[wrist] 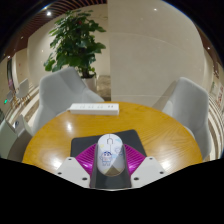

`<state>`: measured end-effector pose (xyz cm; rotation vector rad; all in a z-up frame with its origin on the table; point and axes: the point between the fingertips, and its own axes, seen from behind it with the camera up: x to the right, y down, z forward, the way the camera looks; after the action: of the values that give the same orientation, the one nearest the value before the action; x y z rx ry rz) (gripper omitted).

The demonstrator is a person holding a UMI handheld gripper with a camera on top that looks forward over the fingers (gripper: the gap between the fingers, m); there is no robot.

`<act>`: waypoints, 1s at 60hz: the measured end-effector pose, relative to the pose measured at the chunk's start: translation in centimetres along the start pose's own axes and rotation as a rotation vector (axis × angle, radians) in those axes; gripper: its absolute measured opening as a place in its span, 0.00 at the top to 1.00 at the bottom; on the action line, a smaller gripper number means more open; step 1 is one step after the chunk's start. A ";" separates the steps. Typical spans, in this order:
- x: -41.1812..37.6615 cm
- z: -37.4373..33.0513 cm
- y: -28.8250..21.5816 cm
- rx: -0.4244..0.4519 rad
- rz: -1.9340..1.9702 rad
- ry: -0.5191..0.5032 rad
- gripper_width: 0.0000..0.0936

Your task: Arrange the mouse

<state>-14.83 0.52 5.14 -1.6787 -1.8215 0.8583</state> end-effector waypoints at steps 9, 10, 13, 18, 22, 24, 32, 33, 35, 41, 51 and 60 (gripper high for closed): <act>-0.8 3.1 4.6 -0.078 -0.017 0.038 0.56; -0.9 3.3 4.8 -0.079 -0.011 0.038 0.56; -0.9 3.6 5.6 -0.092 -0.007 0.042 0.55; -0.8 3.5 6.2 -0.091 -0.003 0.043 0.50; -0.8 3.2 6.3 -0.099 0.002 0.037 0.29; -1.0 2.8 6.0 -0.087 0.013 0.028 0.13; -0.1 -1.0 4.3 -0.054 0.032 0.023 0.07; 0.0 -1.8 4.1 -0.055 0.032 0.027 0.07; 0.5 -3.6 4.1 -0.057 0.032 0.034 0.07; 1.6 -9.4 5.0 -0.062 0.027 0.032 0.07; 4.4 -19.2 10.2 -0.120 -0.004 0.064 0.07; 6.7 -25.0 15.1 -0.147 -0.006 0.087 0.07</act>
<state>13.05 10.35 10.27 -1.7703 -1.8689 0.6517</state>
